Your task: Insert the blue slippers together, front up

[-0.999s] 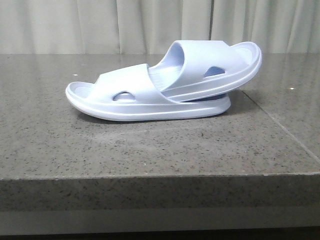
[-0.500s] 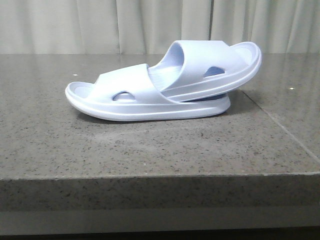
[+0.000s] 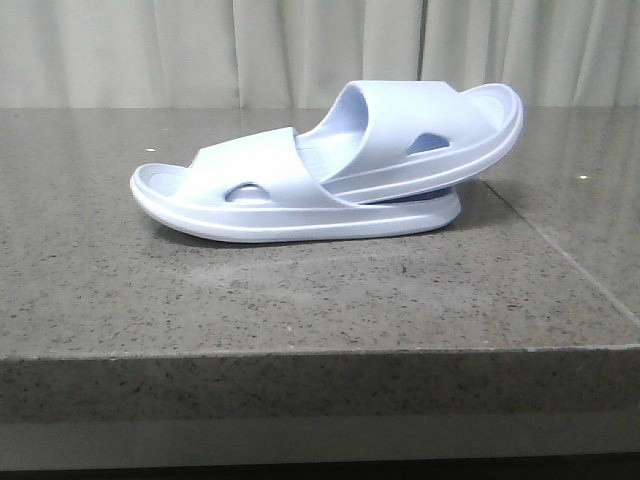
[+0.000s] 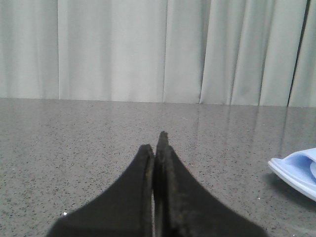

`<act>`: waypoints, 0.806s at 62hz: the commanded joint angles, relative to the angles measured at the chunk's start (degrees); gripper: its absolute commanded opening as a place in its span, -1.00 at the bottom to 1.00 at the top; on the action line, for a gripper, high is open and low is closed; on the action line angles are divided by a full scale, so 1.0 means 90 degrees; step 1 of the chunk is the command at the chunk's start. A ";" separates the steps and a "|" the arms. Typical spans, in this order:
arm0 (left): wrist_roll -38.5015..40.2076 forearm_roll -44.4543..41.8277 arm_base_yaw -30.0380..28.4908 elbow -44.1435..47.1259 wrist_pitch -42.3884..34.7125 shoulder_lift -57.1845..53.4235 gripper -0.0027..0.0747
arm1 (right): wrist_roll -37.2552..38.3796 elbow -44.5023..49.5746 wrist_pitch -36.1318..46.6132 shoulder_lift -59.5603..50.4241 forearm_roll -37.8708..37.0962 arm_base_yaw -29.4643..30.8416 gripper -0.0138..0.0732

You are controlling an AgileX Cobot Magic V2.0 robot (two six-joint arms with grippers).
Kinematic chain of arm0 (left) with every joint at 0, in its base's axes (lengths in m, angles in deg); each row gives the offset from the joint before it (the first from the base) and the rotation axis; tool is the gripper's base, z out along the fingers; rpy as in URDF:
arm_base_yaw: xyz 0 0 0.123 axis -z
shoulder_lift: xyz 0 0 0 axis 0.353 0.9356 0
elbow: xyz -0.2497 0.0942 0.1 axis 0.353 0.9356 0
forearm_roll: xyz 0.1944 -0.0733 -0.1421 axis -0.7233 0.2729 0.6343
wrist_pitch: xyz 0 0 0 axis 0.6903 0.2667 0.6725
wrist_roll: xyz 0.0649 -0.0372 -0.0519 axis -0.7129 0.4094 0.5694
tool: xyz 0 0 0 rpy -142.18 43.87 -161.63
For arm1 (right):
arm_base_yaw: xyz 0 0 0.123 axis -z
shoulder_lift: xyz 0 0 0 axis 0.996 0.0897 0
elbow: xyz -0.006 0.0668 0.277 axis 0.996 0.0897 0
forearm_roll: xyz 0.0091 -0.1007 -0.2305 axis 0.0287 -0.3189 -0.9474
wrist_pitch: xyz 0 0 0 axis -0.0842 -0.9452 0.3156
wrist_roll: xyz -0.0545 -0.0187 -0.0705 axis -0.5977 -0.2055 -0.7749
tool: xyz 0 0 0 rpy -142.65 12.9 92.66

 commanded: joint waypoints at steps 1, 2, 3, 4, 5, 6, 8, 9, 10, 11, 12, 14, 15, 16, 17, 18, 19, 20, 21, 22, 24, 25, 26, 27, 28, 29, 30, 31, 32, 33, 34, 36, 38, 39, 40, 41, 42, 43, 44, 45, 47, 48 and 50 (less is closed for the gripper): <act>-0.0012 0.0045 0.0034 0.0043 -0.0485 -0.0101 -0.98 | 0.0344 -0.0034 0.0615 -0.0104 -0.0249 0.0050 -0.95; -0.0012 0.0045 0.0034 0.0043 -0.0485 -0.0101 -0.98 | 0.0362 -0.0034 0.0621 -0.0104 -0.0249 0.0050 -0.95; -0.0012 0.0045 0.0034 0.0043 -0.0485 -0.0101 -0.98 | 0.0372 -0.0034 0.0621 -0.0104 -0.0249 0.0050 -0.95; -0.0012 0.0045 0.0034 0.0043 -0.0485 -0.0101 -0.98 | 0.0372 -0.0034 0.0621 -0.0104 -0.0249 0.0050 -0.95; -0.0012 0.0045 0.0034 0.0043 -0.0485 -0.0101 -0.98 | 0.0372 -0.0034 0.0621 -0.0104 -0.0249 0.0050 -0.95; -0.0012 0.0045 0.0034 0.0043 -0.0485 -0.0101 -0.98 | 0.0372 -0.0034 0.0621 -0.0104 -0.0249 0.0050 -0.95; -0.0012 0.0045 0.0034 0.0043 -0.0485 -0.0101 -0.98 | 0.0372 -0.0034 0.0621 -0.0104 -0.0249 0.0050 -0.95; -0.0012 0.0045 0.0034 0.0043 -0.0485 -0.0101 -0.98 | 0.0372 -0.0034 0.0621 -0.0104 -0.0249 0.0050 -0.95; -0.0012 0.0045 0.0034 0.0043 -0.0485 -0.0101 -0.98 | 0.0371 -0.0034 0.0637 -0.0104 -0.0249 0.0050 -0.95; -0.0012 0.0045 0.0034 0.0043 -0.0485 -0.0101 -0.98 | 0.0371 -0.0034 0.0643 -0.0104 -0.0249 0.0050 -0.95; -0.0012 0.0045 0.0034 0.0043 -0.0485 -0.0101 -0.98 | 0.0371 -0.0034 0.0653 -0.0104 -0.0249 0.0050 -0.95; -0.0012 0.0045 0.0034 0.0043 -0.0485 -0.0101 -0.98 | 0.0371 -0.0034 0.0687 -0.0104 -0.0249 0.0050 -0.95; -0.0012 0.0045 0.0034 0.0043 -0.0485 -0.0101 -0.98 | 0.0371 -0.0034 0.0720 -0.0104 -0.0249 0.0050 -0.95; -0.0012 0.0045 0.0034 0.0043 -0.0485 -0.0101 -0.98 | 0.0371 -0.0034 0.0746 -0.0104 -0.0243 0.0050 -0.95; -0.0012 0.0045 0.0034 0.0043 -0.0485 -0.0101 -0.98 | 0.0371 -0.0034 0.0774 -0.0104 -0.0243 0.0050 -0.95; -0.0012 0.0045 0.0034 0.0043 -0.0485 -0.0101 -0.98 | 0.0371 -0.0034 0.0817 -0.0104 -0.0243 0.0050 -0.95; -0.0012 0.0045 0.0034 0.0043 -0.0485 -0.0101 -0.98 | 0.0376 -0.0034 0.0848 -0.0104 -0.0243 0.0050 -0.95; -0.0012 0.0045 0.0034 0.0043 -0.0485 -0.0101 -0.98 | 0.0378 -0.0034 0.0901 -0.0104 -0.0243 0.0050 -0.95; -0.0012 0.0045 0.0034 0.0043 -0.0485 -0.0101 -0.98 | 0.0384 -0.0034 0.0934 -0.0104 -0.0243 0.0050 -0.95; -0.0012 0.0045 0.0034 0.0043 -0.0485 -0.0101 -0.98 | 0.0384 -0.0034 0.0988 -0.0104 -0.0243 0.0050 -0.95; -0.0012 0.0045 0.0034 0.0043 -0.0485 -0.0101 -0.98 | 0.0384 -0.0034 0.1051 -0.0104 -0.0243 0.0050 -0.95; -0.0012 0.0045 0.0034 0.0043 -0.0485 -0.0101 -0.98 | 0.0384 -0.0034 0.1079 -0.0104 -0.0243 0.0050 -0.95; -0.0012 0.0045 0.0034 0.0043 -0.0485 -0.0101 -0.98 | 0.0384 -0.0034 0.1102 -0.0104 -0.0243 0.0050 -0.95; -0.0012 0.0045 0.0034 0.0043 -0.0485 -0.0101 -0.98 | 0.0384 -0.0034 0.1120 -0.0104 -0.0243 0.0050 -0.95; -0.0012 0.0045 0.0034 0.0043 -0.0485 -0.0101 -0.98 | 0.0385 -0.0034 0.1133 -0.0104 -0.0243 0.0050 -0.95; -0.0012 0.0045 0.0034 0.0043 -0.0485 -0.0101 -0.98 | 0.0385 -0.0034 0.1145 -0.0104 -0.0243 0.0050 -0.95; -0.0012 0.0045 0.0034 0.0043 -0.0485 -0.0101 -0.98 | 0.0385 -0.0034 0.1145 -0.0104 -0.0243 0.0050 -0.95; -0.0012 0.0045 0.0034 0.0043 -0.0485 -0.0101 -0.98 | 0.0391 -0.0034 0.1142 -0.0104 -0.0243 0.0050 -0.95; -0.0012 0.0045 0.0034 0.0043 -0.0485 -0.0101 -0.98 | 0.0391 -0.0034 0.1142 -0.0104 -0.0243 0.0050 -0.95; -0.0012 0.0045 0.0034 0.0043 -0.0485 -0.0101 -0.98 | 0.0391 -0.0034 0.1142 -0.0104 -0.0243 0.0050 -0.95; -0.0012 0.0045 0.0034 0.0043 -0.0485 -0.0101 -0.98 | 0.0391 -0.0034 0.1142 -0.0104 -0.0243 0.0050 -0.95; -0.0012 0.0045 0.0034 0.0043 -0.0485 -0.0101 -0.98 | 0.0391 -0.0034 0.1142 -0.0104 -0.0243 0.0050 -0.95; -0.0012 0.0045 0.0034 0.0043 -0.0485 -0.0101 -0.98 | 0.0391 -0.0034 0.1142 -0.0104 -0.0243 0.0050 -0.95; -0.0012 0.0045 0.0034 0.0043 -0.0485 -0.0101 -0.98 | 0.0391 -0.0034 0.1142 -0.0104 -0.0243 0.0050 -0.95; -0.0012 0.0045 0.0034 0.0043 -0.0485 -0.0101 -0.98 | 0.0391 -0.0034 0.1142 -0.0104 -0.0243 0.0050 -0.95; -0.0012 0.0045 0.0034 0.0043 -0.0485 -0.0101 -0.98 | 0.0391 -0.0034 0.1142 -0.0104 -0.0243 0.0050 -0.95; -0.0012 0.0045 0.0034 0.0043 -0.0485 -0.0101 -0.98 | 0.0391 -0.0034 0.1142 -0.0104 -0.0243 0.0050 -0.95; -0.0012 0.0045 0.0034 0.0043 -0.0485 -0.0101 -0.98 | 0.0391 -0.0034 0.1142 -0.0104 -0.0243 0.0050 -0.95; -0.0012 0.0045 0.0034 0.0043 -0.0485 -0.0101 -0.98 | 0.0391 -0.0034 0.1142 -0.0104 -0.0243 0.0050 -0.95; -0.0012 0.0045 0.0034 0.0043 -0.0485 -0.0101 -0.98 | 0.0391 -0.0034 0.1142 -0.0104 -0.0243 0.0050 -0.95; -0.0012 0.0045 0.0034 0.0043 -0.0485 -0.0101 -0.98 | 0.0391 -0.0034 0.1142 -0.0104 -0.0243 0.0050 -0.95; -0.0012 0.0045 0.0034 0.0043 -0.0485 -0.0101 -0.98 | 0.0391 -0.0034 0.1142 -0.0104 -0.0243 0.0050 -0.95; -0.0012 0.0045 0.0034 0.0043 -0.0485 -0.0101 -0.98 | 0.0391 -0.0034 0.1142 -0.0104 -0.0243 0.0050 -0.95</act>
